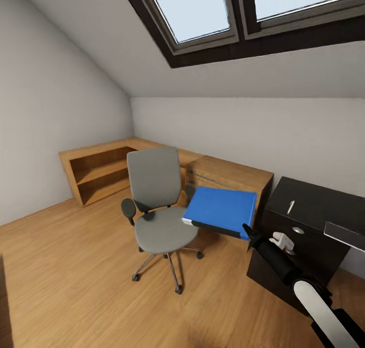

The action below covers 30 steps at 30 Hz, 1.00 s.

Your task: In the bedroom, organize the workspace by keeping the computer under the desk, ensuring the monitor is on the desk, placing the keyboard on the desk next to the monitor, placing the mouse on the desk next to the keyboard, moving the folder from the swivel chair onto the desk next to the mouse, stacking the notebook on top of the folder with the pen on top of the notebook, and positioning the swivel chair next to the desk.

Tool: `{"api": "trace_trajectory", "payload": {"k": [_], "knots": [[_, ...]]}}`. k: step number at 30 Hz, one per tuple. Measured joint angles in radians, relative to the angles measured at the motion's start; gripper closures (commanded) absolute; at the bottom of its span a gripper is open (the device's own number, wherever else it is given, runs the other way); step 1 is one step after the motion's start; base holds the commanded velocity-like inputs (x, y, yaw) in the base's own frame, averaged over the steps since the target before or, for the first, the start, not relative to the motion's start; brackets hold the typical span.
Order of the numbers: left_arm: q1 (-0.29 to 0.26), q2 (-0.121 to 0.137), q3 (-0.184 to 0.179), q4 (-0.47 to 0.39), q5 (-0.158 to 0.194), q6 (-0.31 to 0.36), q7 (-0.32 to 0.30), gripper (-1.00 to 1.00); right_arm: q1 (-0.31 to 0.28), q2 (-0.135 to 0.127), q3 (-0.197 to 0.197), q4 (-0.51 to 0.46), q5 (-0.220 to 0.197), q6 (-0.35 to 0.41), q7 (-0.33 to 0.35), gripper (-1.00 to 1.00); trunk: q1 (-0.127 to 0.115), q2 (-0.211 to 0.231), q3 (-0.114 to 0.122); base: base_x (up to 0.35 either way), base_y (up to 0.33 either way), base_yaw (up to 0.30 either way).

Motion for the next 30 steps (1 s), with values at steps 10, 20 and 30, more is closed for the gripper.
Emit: {"api": "trace_trajectory", "payload": {"k": [10,20,30], "knots": [[-0.017,-0.006,0.008,0.181,0.002,-0.075,-0.131,-1.00,0.000,0.000,-0.003,-0.001,0.000,0.001,0.002,1.00,-0.038,0.070,0.031,0.000,0.000,-0.299],[-0.022,-0.035,0.008,0.218,-0.003,-0.103,-0.134,-1.00,0.000,-0.001,-0.006,-0.001,0.001,0.002,0.002,1.00,-0.077,0.140,0.063,0.000,0.000,-0.299],[-0.022,-0.042,0.008,0.224,-0.005,-0.120,-0.133,-1.00,0.000,0.003,-0.001,0.003,0.000,0.000,0.007,1.00,-0.115,0.210,0.094,0.000,0.000,-0.101]]}}
